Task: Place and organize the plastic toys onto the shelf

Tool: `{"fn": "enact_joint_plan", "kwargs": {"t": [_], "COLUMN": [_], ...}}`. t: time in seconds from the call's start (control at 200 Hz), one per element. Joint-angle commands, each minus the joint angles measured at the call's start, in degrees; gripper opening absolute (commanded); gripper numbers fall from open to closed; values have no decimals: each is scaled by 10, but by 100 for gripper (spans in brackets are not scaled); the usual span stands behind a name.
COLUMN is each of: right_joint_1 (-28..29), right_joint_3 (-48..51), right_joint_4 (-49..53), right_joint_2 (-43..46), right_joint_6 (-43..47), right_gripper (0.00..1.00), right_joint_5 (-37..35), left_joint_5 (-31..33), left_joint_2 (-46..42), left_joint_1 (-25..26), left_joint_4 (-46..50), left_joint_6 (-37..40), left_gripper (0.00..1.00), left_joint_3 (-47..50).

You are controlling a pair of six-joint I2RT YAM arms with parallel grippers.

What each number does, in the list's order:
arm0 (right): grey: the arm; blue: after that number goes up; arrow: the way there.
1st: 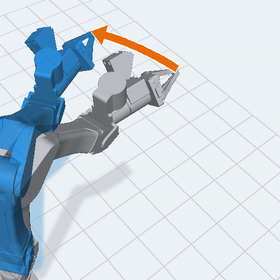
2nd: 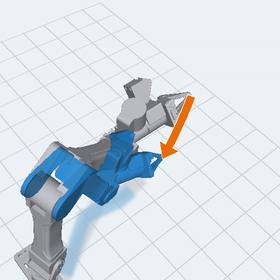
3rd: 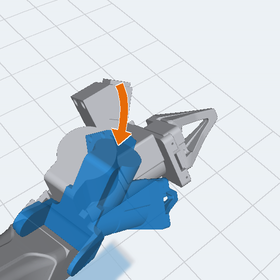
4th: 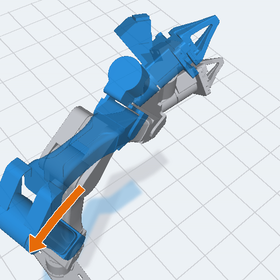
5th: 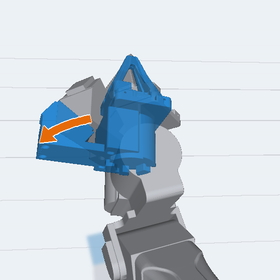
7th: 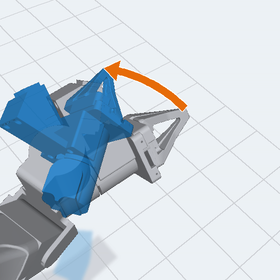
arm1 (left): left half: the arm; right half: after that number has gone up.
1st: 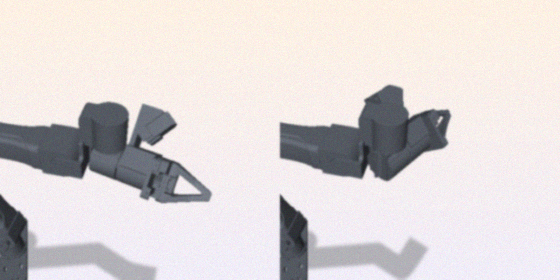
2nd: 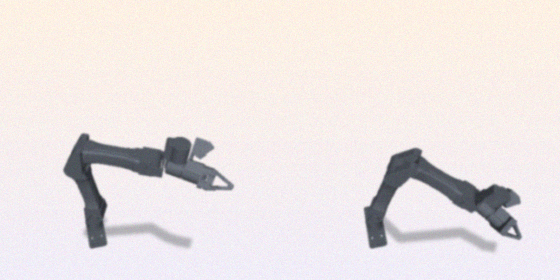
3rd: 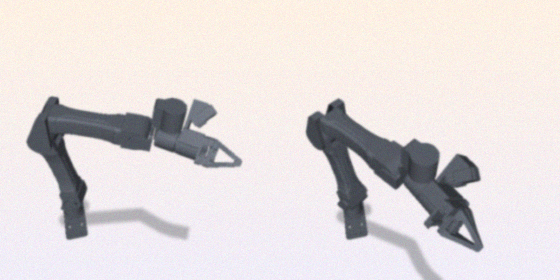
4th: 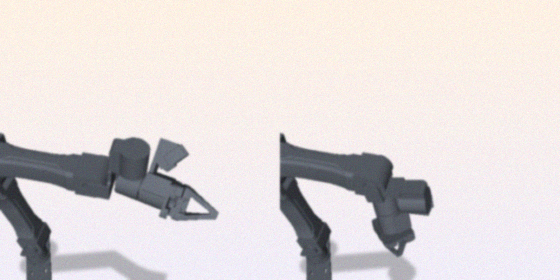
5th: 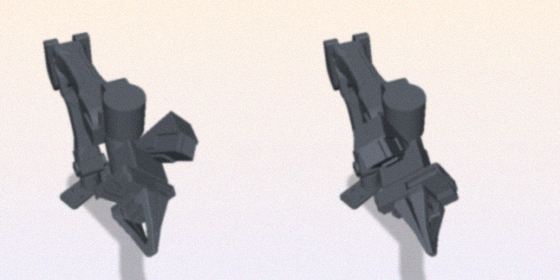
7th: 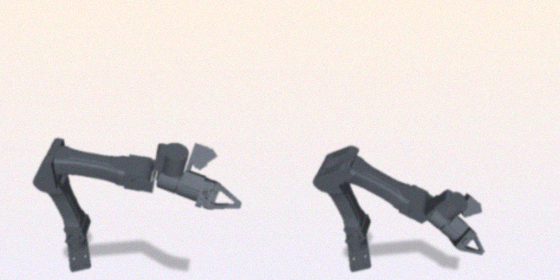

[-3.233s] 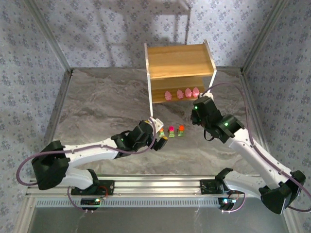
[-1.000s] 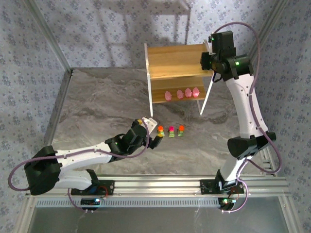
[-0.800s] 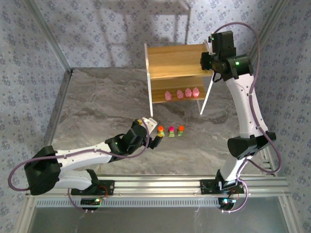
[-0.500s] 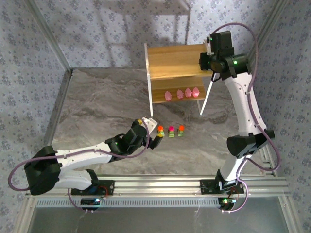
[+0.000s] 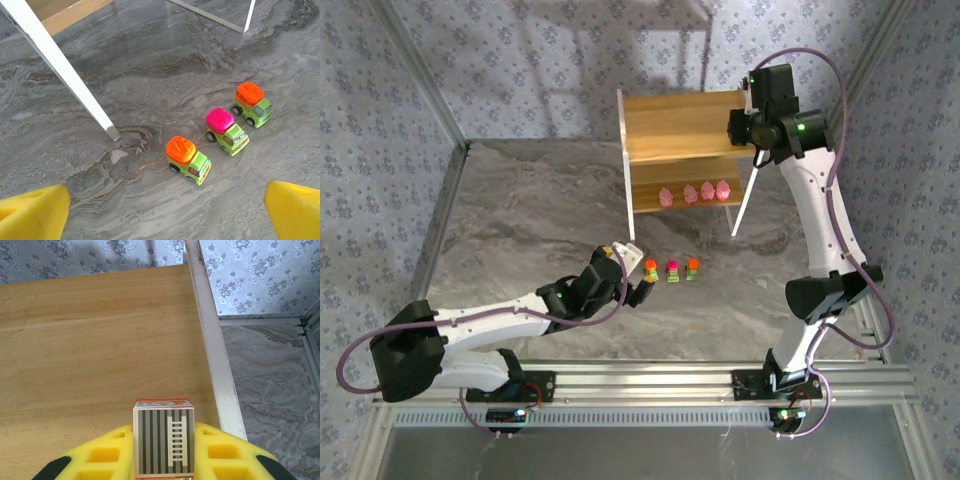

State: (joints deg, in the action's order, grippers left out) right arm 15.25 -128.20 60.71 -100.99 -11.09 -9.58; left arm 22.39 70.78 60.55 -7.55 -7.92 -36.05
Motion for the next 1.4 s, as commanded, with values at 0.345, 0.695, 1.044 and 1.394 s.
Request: {"fn": "enact_joint_plan", "kwargs": {"t": [0.345, 0.695, 1.044, 1.394], "right_joint_1": [0, 2, 16, 19], "right_joint_3": [3, 1, -7, -14], "right_joint_4": [7, 8, 13, 18], "right_joint_2": [26, 13, -12, -21], "right_joint_6": [3, 5, 7, 11], "right_gripper": [25, 25, 28, 31], "right_joint_5": [1, 3, -4, -25], "left_joint_5": [10, 11, 13, 13], "left_joint_2": [0, 1, -2, -6], "left_joint_1": [4, 4, 4, 4], "left_joint_4": [0, 2, 3, 3], "left_joint_6": [7, 8, 8, 9], "left_gripper": [100, 100, 100, 100], "left_joint_3": [-7, -7, -7, -6]}}
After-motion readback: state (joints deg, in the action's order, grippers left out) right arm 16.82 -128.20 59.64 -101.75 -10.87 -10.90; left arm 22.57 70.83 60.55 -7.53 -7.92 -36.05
